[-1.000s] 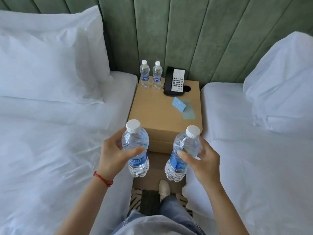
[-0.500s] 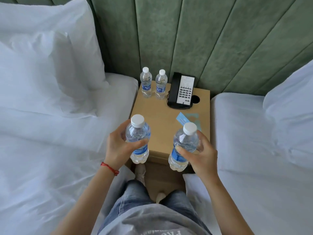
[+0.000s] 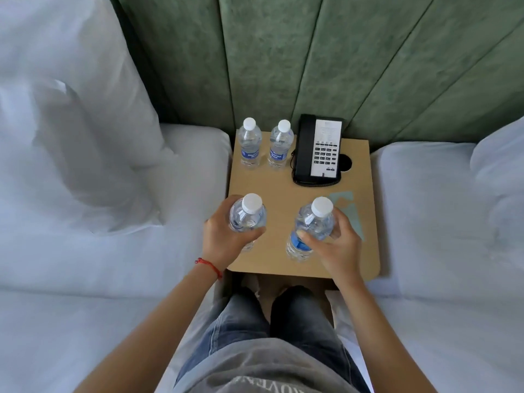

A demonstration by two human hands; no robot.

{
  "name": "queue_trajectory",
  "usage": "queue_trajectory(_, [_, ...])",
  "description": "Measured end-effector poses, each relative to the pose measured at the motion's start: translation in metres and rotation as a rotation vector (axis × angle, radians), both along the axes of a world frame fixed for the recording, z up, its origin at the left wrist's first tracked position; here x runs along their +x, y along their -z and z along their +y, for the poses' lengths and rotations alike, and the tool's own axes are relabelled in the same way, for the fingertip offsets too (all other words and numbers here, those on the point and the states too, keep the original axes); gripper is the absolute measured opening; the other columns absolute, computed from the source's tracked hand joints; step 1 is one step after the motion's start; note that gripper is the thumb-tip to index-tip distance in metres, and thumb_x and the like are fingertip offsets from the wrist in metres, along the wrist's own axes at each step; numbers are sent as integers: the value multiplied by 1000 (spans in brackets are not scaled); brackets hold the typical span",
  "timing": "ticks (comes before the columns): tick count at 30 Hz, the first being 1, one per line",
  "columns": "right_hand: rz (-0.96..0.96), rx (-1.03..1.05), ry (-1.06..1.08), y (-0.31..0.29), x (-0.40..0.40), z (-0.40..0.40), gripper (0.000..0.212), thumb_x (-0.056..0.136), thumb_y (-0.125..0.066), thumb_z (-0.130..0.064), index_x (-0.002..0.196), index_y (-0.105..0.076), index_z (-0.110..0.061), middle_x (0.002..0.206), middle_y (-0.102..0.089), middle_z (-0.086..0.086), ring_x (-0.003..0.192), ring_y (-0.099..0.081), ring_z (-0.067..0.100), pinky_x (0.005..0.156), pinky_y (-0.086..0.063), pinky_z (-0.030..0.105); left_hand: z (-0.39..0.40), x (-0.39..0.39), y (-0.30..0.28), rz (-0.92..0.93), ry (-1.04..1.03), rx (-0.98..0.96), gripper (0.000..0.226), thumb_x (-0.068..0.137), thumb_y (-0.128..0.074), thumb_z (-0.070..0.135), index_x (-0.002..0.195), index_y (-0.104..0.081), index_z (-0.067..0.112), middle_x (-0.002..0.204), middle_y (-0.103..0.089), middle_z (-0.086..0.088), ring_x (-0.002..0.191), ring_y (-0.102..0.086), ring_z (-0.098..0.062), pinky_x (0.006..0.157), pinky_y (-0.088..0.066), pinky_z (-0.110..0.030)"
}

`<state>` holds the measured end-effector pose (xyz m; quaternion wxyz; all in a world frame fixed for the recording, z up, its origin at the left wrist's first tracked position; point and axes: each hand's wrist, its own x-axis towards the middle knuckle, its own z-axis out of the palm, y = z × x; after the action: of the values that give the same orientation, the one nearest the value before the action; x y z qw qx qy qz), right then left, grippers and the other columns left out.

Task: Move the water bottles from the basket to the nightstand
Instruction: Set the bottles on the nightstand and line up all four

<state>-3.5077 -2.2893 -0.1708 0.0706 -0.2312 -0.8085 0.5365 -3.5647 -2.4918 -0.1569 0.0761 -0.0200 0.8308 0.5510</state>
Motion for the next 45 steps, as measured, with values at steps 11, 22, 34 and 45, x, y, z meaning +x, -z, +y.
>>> queue_trajectory(11, [-80, 40, -110, 61, -48, 6, 60, 56, -84, -31, 100, -47, -47, 97, -57, -33, 91, -58, -1, 80, -42, 6, 15, -38, 69, -157, -5, -114, 63, 54, -86, 22, 108, -55, 22, 91, -59, 11, 84, -56, -12, 73, -42, -17])
queue_trajectory(22, [-118, 102, -120, 109, -63, 13, 65, 57, -87, -23, 111, -52, -12, 96, -55, -19, 90, -48, -11, 74, -34, -5, 37, -46, 112, -200, -69, -160, 65, 55, -87, 21, 111, -53, 16, 89, -59, 7, 80, -55, -14, 68, -36, -9])
queue_trajectory(34, [-143, 79, -204, 124, -75, 14, 67, 59, -87, -21, 112, -48, -8, 98, -56, -10, 88, -49, -5, 72, -37, -4, 39, -56, 121, -226, -124, -142, 61, 54, -87, 20, 103, -51, 22, 89, -56, 18, 78, -53, -4, 63, -35, 5])
queue_trajectory(45, [-192, 157, -396, 114, -67, 27, 74, 64, -83, -31, 121, -42, -7, 116, -60, 6, 102, -60, 24, 80, -50, 32, 36, -50, 116, -231, -89, -206, 69, 55, -87, 20, 113, -49, 17, 97, -57, 8, 84, -53, -13, 66, -38, -8])
